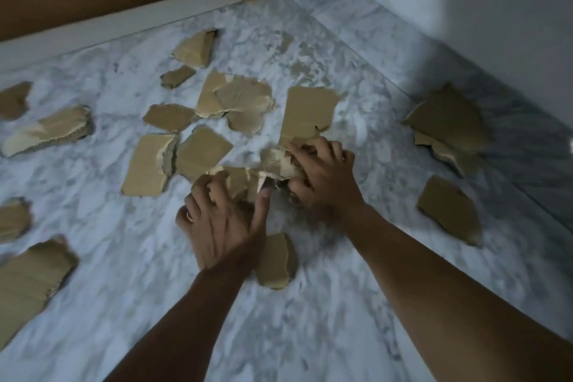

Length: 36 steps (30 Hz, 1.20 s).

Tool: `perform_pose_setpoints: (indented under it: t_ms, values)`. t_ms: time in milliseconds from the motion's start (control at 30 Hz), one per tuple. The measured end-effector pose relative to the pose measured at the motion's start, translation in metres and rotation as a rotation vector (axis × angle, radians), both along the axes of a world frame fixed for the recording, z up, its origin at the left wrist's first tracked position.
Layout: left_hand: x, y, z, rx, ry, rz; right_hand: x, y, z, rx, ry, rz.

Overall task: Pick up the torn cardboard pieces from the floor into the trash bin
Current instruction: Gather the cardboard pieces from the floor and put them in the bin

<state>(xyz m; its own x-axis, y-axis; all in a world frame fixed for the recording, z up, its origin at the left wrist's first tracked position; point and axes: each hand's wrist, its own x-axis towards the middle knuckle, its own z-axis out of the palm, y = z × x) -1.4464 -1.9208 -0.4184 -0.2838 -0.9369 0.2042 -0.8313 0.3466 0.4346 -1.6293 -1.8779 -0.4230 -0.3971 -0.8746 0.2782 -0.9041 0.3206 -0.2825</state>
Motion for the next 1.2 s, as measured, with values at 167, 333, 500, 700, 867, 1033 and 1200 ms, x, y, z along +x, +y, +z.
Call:
perform_pose_setpoints:
  t_ms: [167,333,500,700,867,1033,1200]
  values:
    - [0.007,-0.056,0.007,0.059,-0.136,-0.064,-0.012,-0.027,0.016,0.028,-0.126,-0.117]
    - [0.008,-0.130,0.011,0.313,-0.237,0.036,-0.040,-0.077,0.019,0.350,-0.423,-0.328]
    - [0.012,-0.129,0.012,0.286,-0.367,0.031,-0.027,-0.131,0.023,0.418,-0.452,-0.326]
    - [0.024,-0.131,0.012,0.185,-0.303,0.132,0.017,-0.199,0.033,0.504,-0.329,-0.200]
    - [0.034,-0.136,0.019,0.294,-0.282,0.188,0.029,-0.203,0.040,0.487,-0.290,-0.153]
    - [0.046,-0.133,0.028,0.322,-0.287,0.176,0.019,-0.181,0.060,0.648,-0.373,-0.076]
    - [0.050,-0.123,0.039,0.432,-0.186,0.163,0.013,-0.131,0.061,0.734,-0.366,-0.038]
